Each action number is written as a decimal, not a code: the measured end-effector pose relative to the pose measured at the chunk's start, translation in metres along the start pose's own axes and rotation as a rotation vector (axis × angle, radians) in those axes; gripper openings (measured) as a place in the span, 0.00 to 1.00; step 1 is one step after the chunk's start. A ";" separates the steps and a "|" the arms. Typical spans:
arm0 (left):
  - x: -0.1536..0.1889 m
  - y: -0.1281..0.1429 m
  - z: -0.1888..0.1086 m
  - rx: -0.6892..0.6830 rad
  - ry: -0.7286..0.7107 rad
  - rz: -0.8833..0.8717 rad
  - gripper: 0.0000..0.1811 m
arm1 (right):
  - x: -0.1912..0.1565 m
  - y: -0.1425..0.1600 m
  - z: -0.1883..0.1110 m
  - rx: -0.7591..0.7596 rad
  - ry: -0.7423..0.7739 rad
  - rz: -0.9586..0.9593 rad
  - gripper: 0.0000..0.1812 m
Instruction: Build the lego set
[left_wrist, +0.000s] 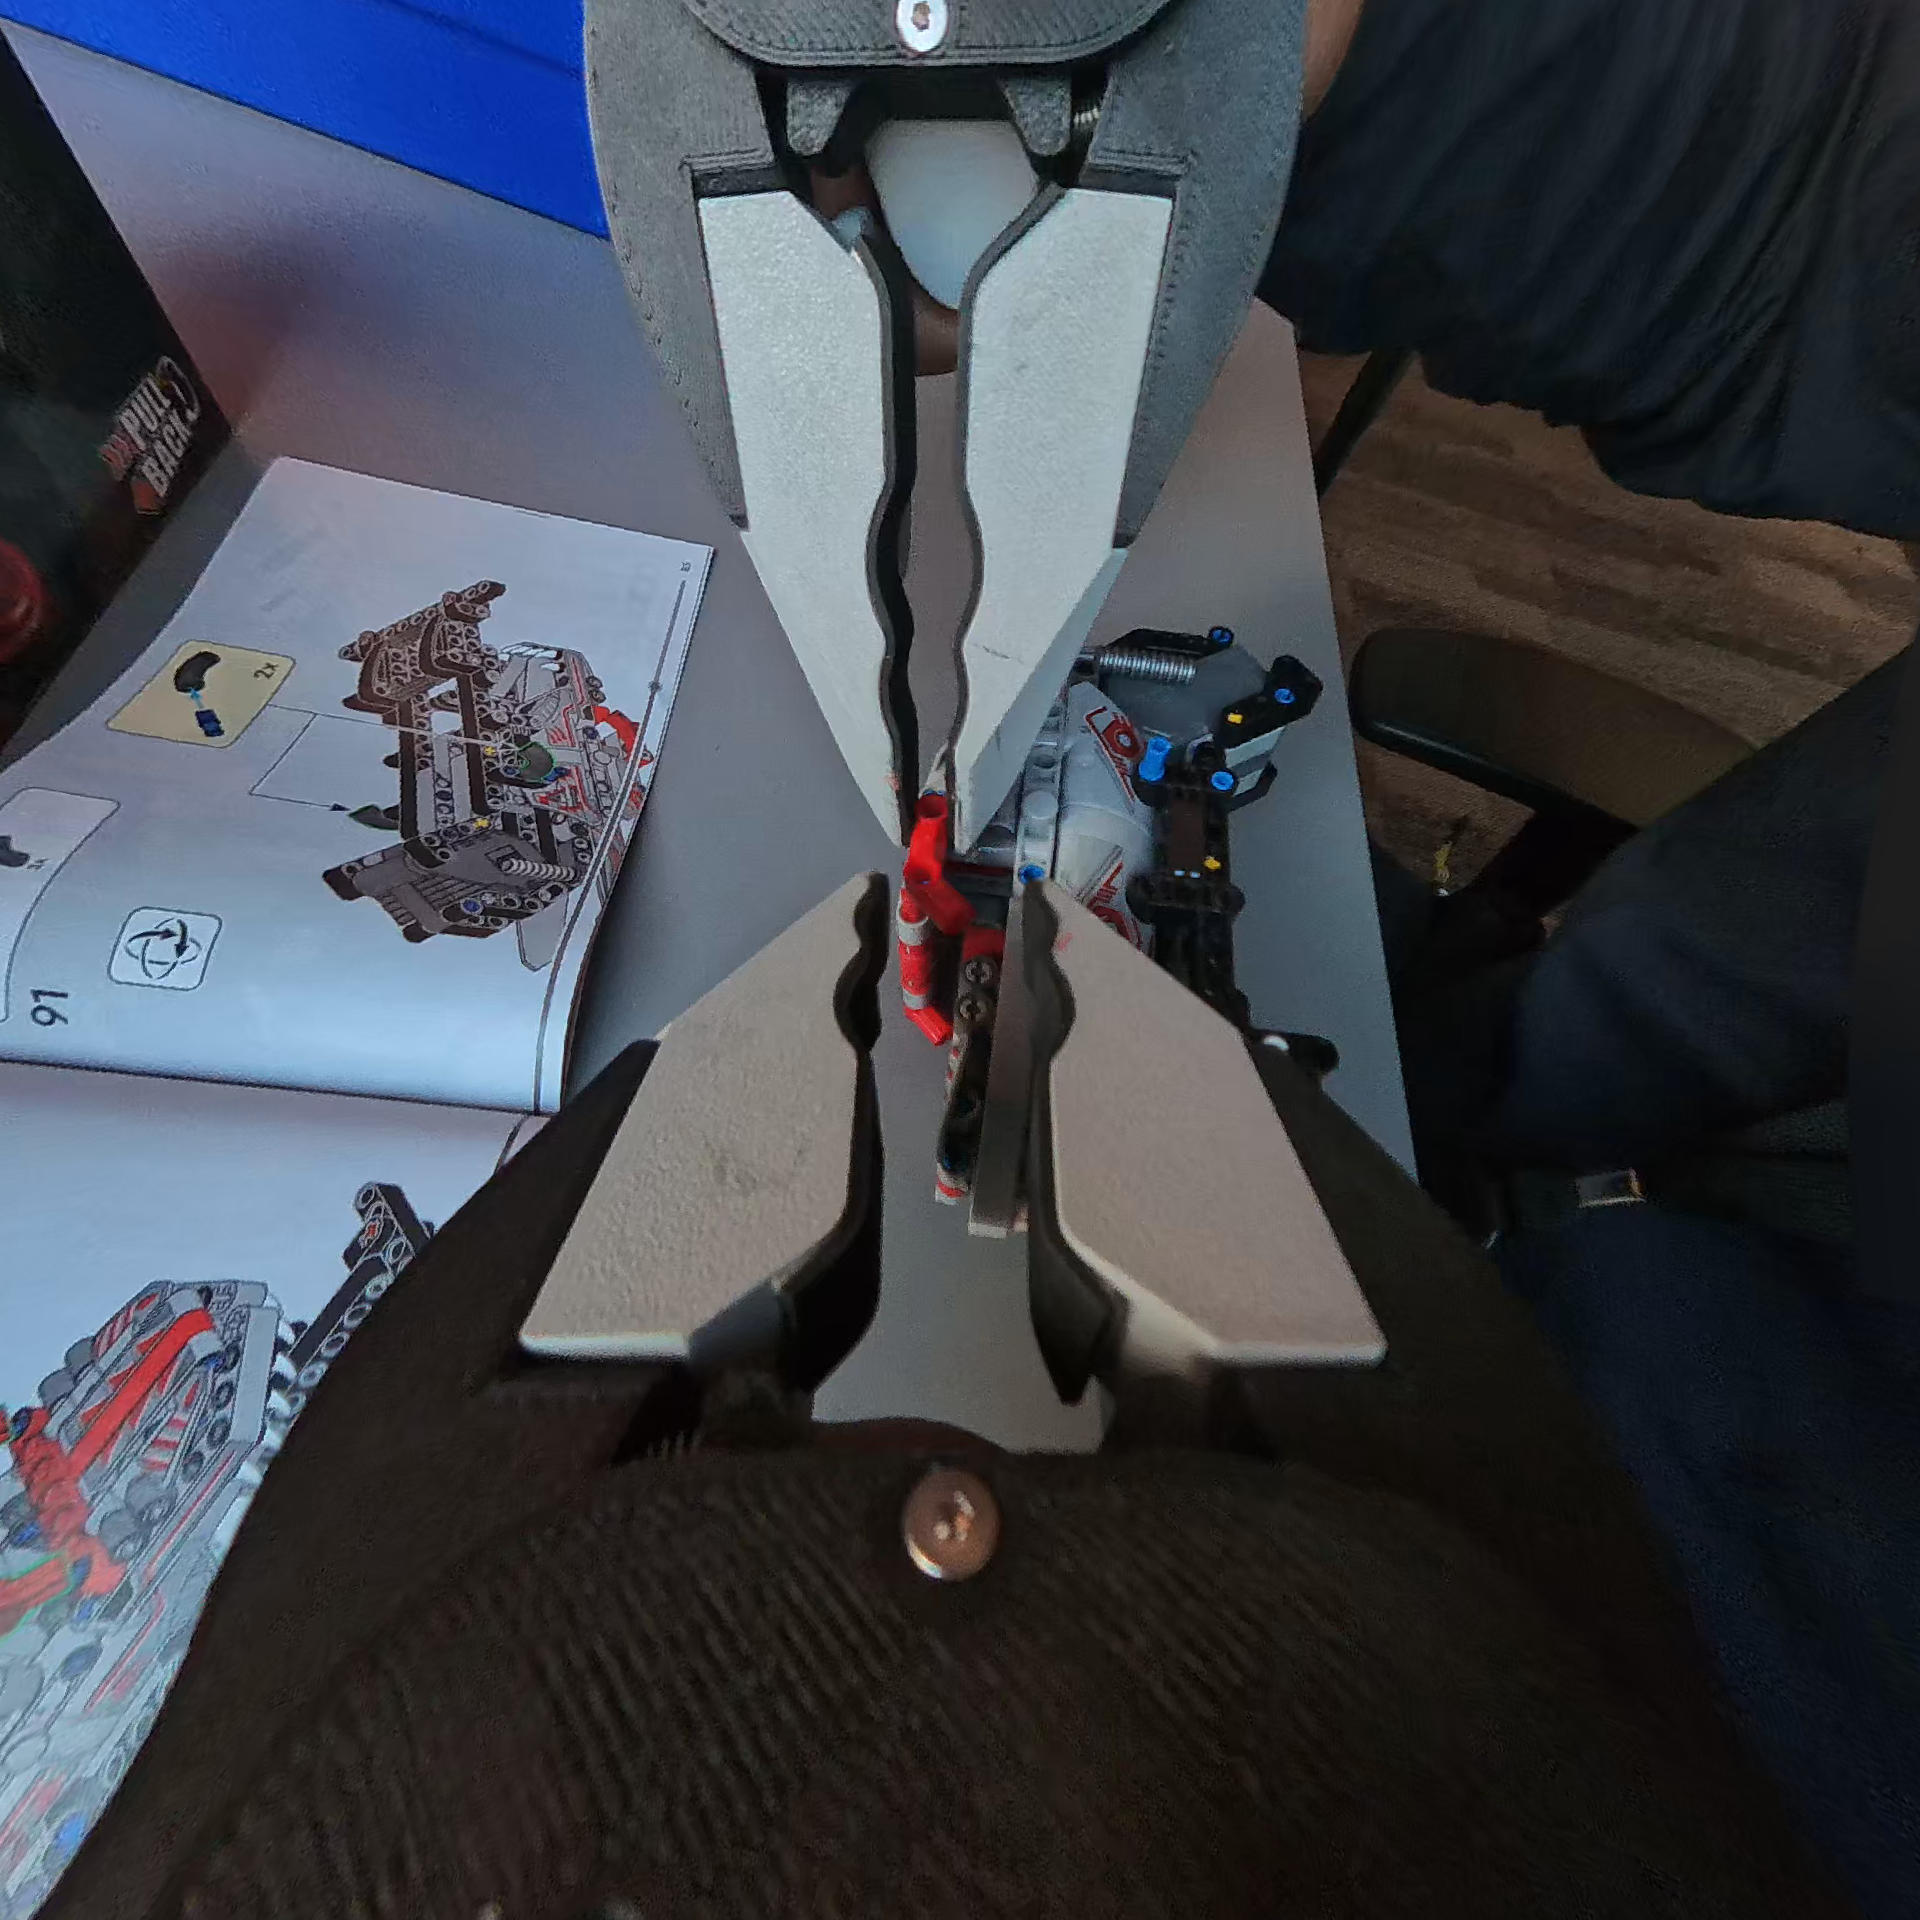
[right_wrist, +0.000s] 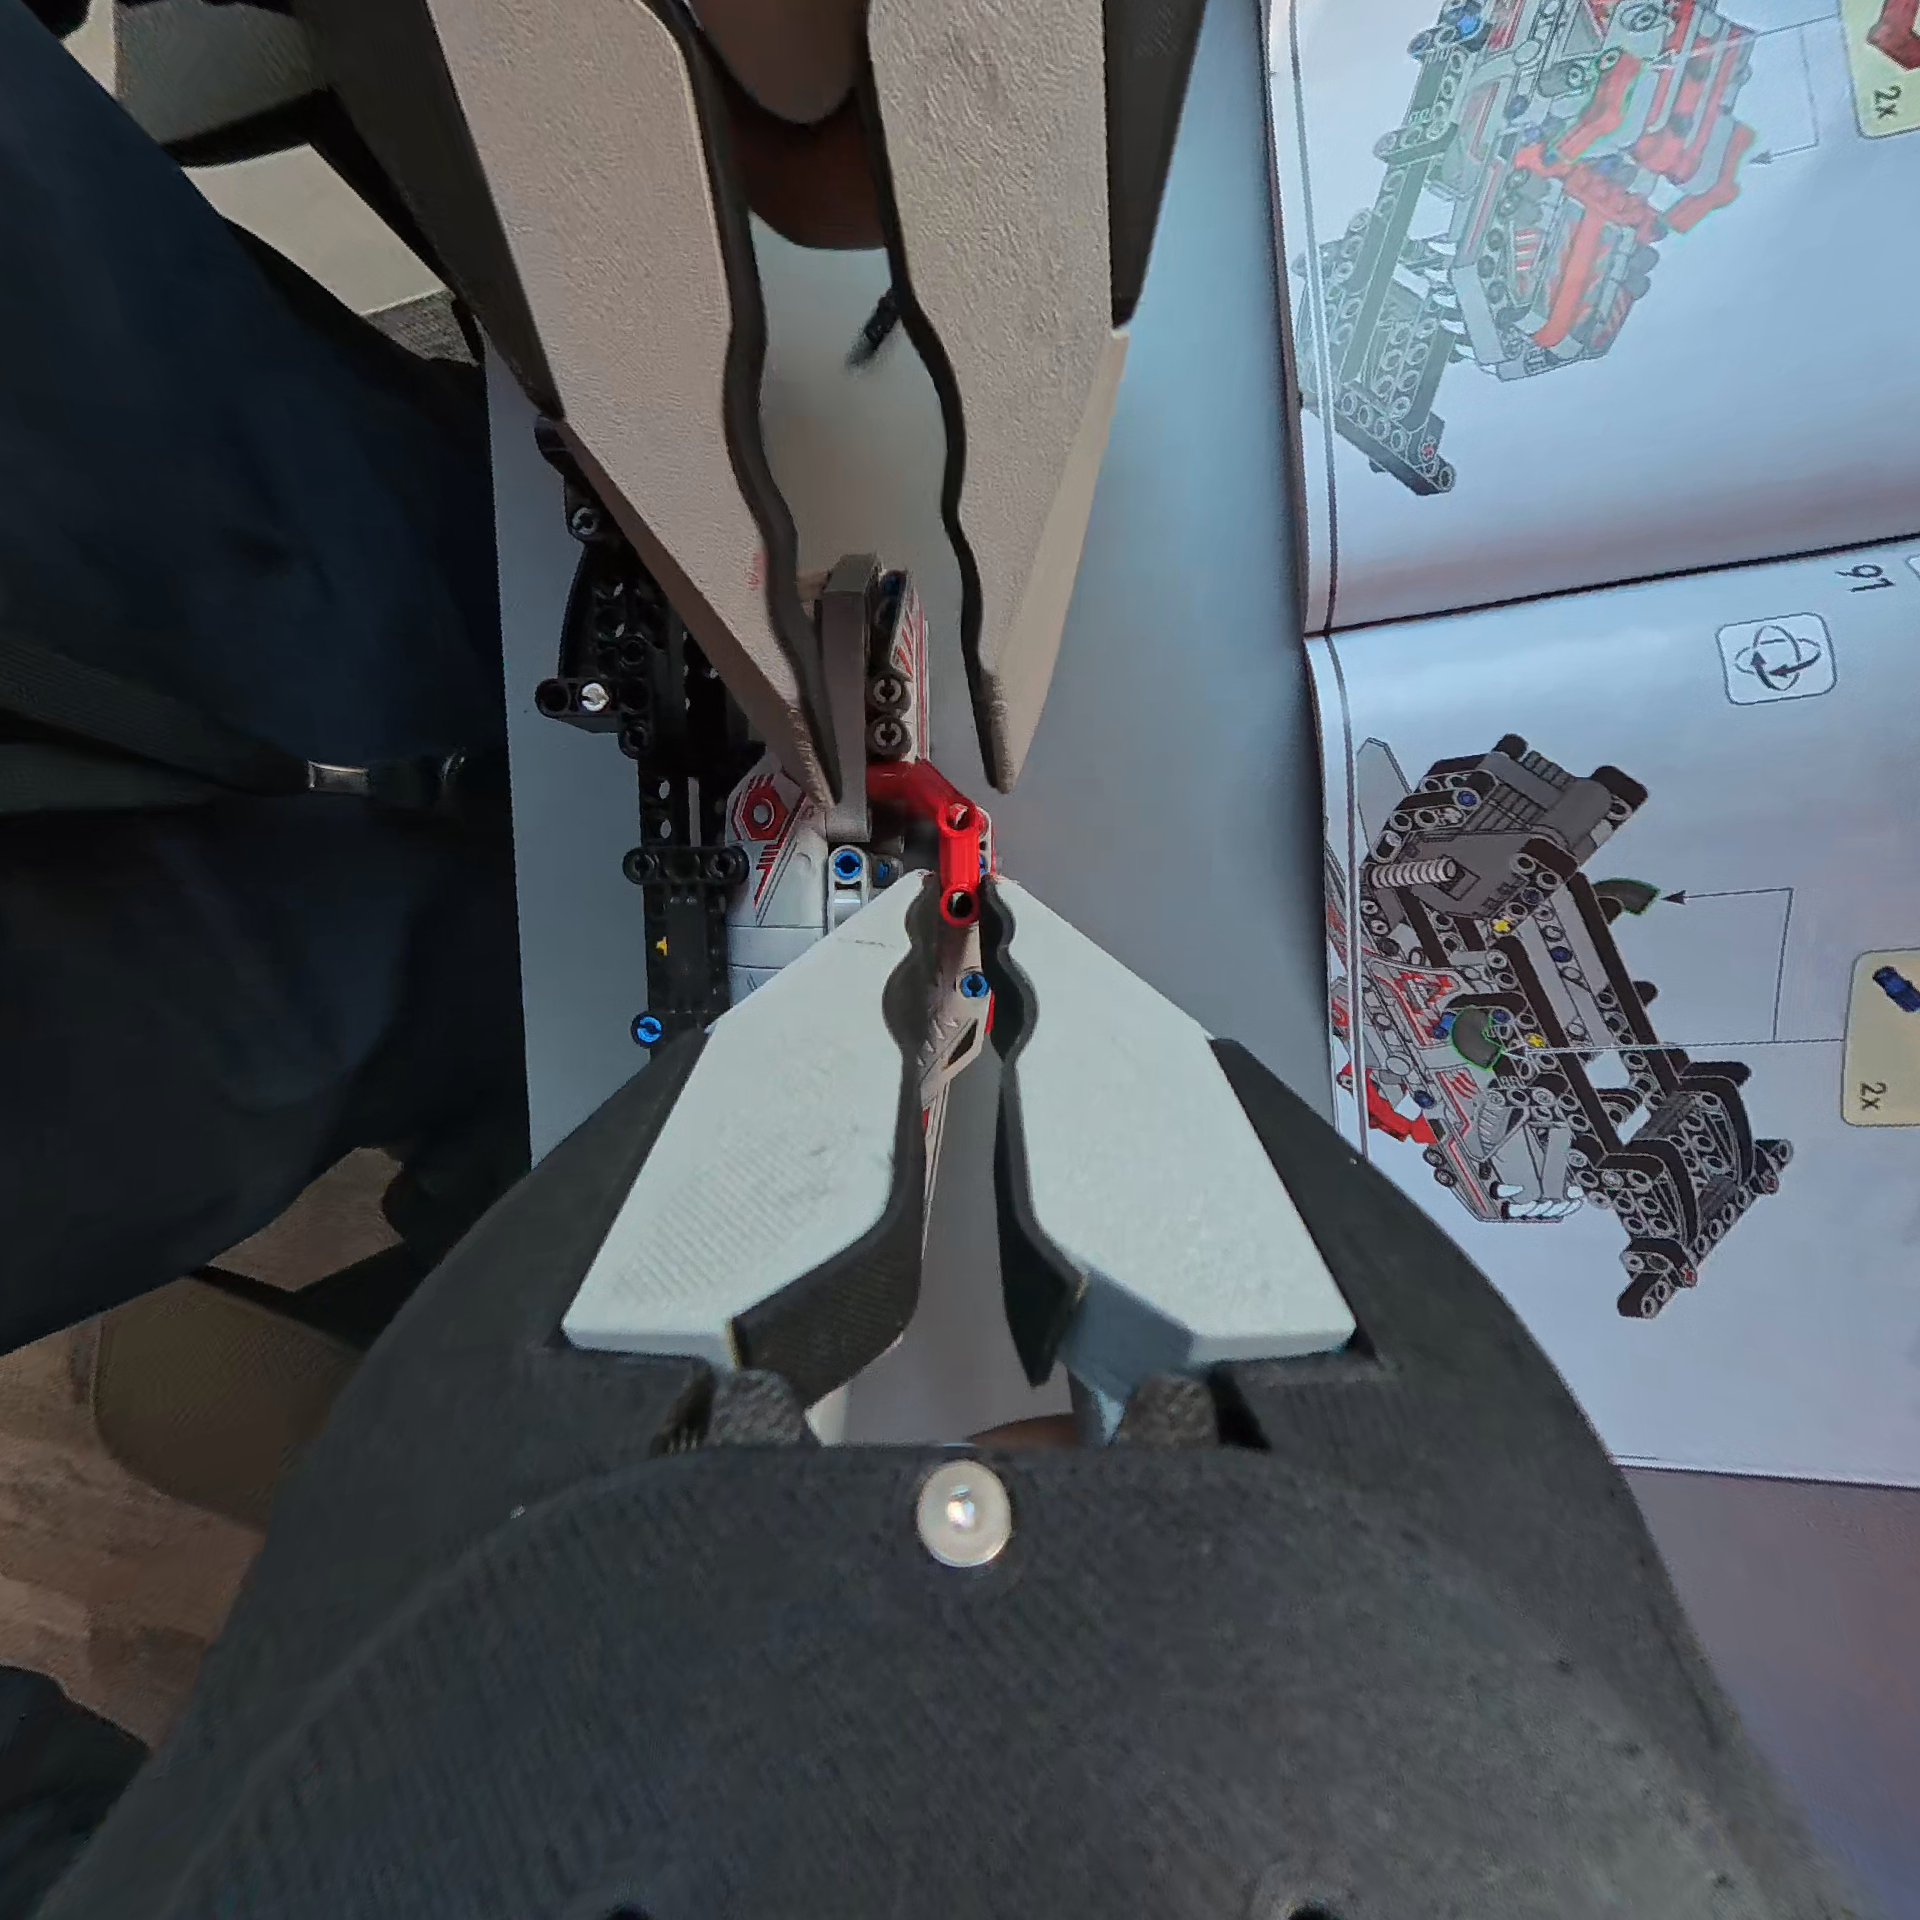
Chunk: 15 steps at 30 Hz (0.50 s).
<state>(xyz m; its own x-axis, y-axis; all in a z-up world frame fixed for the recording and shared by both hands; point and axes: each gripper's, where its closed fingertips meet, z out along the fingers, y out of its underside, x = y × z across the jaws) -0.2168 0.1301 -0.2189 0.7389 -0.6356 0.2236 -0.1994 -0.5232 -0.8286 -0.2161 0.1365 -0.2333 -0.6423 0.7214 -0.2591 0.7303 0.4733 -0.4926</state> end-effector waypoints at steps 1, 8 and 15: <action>-0.001 0.000 0.001 0.004 0.003 -0.003 0.10 | 0.000 0.000 0.000 -0.005 0.004 -0.007 0.02; -0.005 0.001 0.008 0.011 0.071 -0.089 0.08 | 0.000 0.000 0.000 0.033 -0.036 0.019 0.02; -0.005 0.003 0.015 -0.060 0.079 -0.103 0.05 | 0.000 -0.002 0.001 0.144 -0.112 0.038 0.02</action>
<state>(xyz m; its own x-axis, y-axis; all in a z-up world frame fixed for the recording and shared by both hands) -0.2115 0.1406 -0.2301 0.7048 -0.6185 0.3473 -0.1650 -0.6191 -0.7678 -0.2173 0.1353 -0.2331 -0.6430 0.6723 -0.3667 0.7186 0.3640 -0.5926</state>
